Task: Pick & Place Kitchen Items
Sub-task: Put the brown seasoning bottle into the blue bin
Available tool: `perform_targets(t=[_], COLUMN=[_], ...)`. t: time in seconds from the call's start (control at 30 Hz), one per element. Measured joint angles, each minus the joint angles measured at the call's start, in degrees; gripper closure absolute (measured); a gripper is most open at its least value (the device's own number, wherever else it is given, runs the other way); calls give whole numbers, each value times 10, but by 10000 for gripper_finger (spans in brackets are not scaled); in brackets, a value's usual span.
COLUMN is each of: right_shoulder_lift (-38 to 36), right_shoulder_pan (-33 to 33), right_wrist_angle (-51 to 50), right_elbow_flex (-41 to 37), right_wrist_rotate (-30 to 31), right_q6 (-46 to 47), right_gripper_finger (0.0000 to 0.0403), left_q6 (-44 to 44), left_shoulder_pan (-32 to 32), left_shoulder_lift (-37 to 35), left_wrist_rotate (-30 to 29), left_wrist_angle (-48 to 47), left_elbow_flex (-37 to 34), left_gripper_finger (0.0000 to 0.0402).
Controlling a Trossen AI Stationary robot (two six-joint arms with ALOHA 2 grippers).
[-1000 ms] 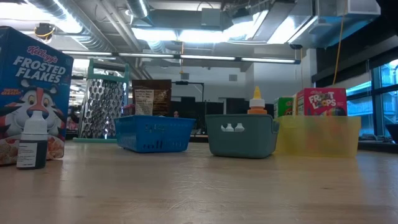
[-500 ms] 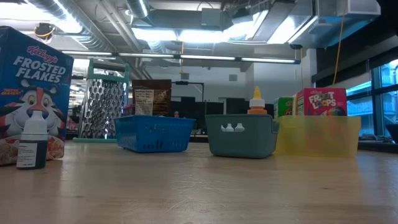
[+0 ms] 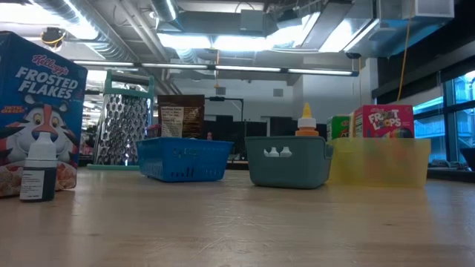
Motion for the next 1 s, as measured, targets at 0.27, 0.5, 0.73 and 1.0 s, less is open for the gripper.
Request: perform_targets(t=[0.27, 0.5, 0.73, 1.0], right_shoulder_lift=[-31, -31, -30, -30], right_shoulder_pan=[40, 91, 150, 217], right_wrist_angle=[-105, -186, -210, -263], right_elbow_flex=[1, 1, 0, 0], right_wrist_rotate=[22, 51, 97, 249], right_q6=[31, 75, 76, 169], right_gripper_finger=[186, 208, 217, 217], left_q6=[-51, -125, -183, -239], left_shoulder_pan=[3, 58, 164, 262], left_shoulder_lift=[0, -1, -1, 37], left_wrist_rotate=[-68, -43, 52, 167], left_wrist_angle=[-33, -138, -247, -292], left_elbow_flex=[10, 65, 132, 168], left_gripper_finger=[223, 223, 223, 223])
